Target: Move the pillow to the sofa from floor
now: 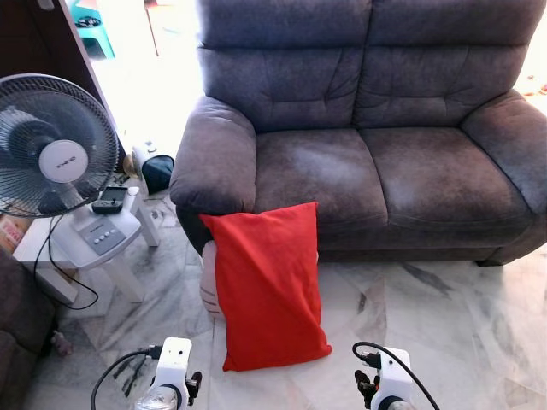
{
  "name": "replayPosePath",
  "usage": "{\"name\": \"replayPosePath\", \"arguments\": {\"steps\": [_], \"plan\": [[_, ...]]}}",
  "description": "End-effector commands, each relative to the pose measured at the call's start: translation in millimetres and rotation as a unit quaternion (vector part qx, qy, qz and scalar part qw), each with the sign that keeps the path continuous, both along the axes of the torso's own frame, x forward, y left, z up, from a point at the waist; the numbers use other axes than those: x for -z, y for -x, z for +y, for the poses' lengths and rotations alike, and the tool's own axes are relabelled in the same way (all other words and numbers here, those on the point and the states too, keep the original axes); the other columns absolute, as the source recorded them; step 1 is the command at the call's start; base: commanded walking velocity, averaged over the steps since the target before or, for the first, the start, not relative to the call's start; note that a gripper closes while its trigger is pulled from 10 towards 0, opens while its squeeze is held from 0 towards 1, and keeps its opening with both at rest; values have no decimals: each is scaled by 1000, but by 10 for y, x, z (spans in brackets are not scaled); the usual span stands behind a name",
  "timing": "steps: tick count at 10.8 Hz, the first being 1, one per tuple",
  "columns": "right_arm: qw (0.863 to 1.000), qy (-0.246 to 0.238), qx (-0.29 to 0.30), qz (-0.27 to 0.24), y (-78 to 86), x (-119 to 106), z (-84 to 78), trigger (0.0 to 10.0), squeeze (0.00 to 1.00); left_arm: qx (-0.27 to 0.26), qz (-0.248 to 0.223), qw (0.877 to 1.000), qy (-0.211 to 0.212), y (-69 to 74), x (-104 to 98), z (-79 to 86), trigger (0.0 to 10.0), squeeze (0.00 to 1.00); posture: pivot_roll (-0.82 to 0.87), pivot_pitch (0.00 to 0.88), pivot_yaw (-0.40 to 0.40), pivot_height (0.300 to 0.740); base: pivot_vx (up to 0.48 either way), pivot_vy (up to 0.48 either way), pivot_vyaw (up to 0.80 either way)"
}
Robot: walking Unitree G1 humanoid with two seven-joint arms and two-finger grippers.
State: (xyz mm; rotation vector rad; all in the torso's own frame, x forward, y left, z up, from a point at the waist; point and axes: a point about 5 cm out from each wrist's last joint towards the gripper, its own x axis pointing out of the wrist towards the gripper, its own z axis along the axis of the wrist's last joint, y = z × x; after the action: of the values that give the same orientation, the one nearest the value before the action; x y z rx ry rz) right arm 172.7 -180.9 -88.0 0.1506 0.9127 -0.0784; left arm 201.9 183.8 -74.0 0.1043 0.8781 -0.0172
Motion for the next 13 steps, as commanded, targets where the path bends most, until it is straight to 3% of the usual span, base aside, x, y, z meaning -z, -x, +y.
{"name": "replayPosePath", "arguments": {"steps": [1,5,12,13], "plan": [[1000,7,-10,3,14,5,-12,10000,0,2,0,1000,-1,-6,-3,0,10000,0,-2,0,1,740,0,0,0],[1000,9,-9,6,48,14,-59,10000,0,3,1,1000,1,-1,2,-20,10000,0,-3,0,-3,740,0,0,162],[1000,7,-12,7,11,10,24,10000,0,4,0,1000,0,-9,-3,-9,10000,0,-1,0,1,740,0,0,74],[1000,10,-20,7,9,9,23,10000,0,4,0,1000,0,-9,-3,-9,10000,0,-1,0,1,740,0,0,800]]}}
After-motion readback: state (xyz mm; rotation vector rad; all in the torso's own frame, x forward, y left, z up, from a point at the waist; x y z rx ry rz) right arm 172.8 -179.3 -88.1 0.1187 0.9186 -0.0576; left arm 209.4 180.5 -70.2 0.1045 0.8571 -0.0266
